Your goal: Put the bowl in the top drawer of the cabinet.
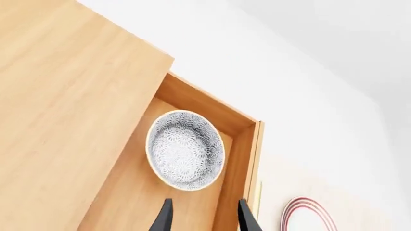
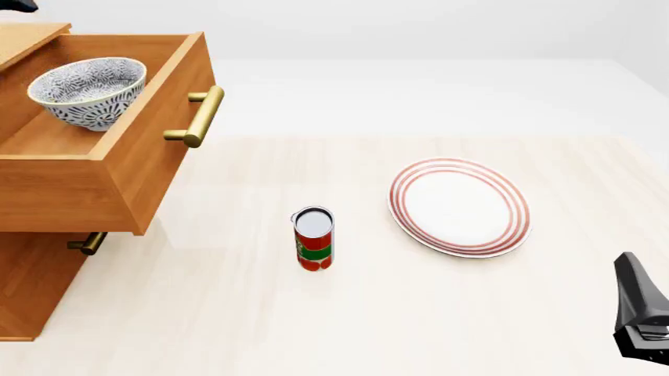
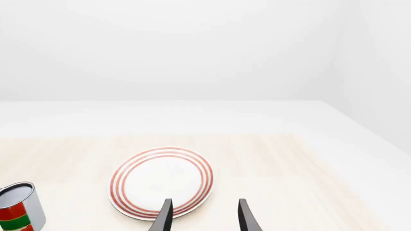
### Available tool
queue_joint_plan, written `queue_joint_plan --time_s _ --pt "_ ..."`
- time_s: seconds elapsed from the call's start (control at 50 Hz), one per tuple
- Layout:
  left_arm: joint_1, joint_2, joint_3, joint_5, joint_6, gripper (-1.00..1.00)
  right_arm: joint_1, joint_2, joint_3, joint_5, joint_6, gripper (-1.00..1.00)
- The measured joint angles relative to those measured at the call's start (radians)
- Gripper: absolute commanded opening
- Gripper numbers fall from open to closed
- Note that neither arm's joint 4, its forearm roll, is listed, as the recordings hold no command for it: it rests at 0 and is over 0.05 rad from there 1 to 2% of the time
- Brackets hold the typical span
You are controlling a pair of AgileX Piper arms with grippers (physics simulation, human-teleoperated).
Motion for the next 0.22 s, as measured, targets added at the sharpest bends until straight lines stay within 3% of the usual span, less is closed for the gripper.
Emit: queue_joint_plan --time_s 0.22 --pt "-0.088 -0.089 0.003 0.017 -0.003 1.00 0.000 0.000 0.000 0.000 0.000 1.00"
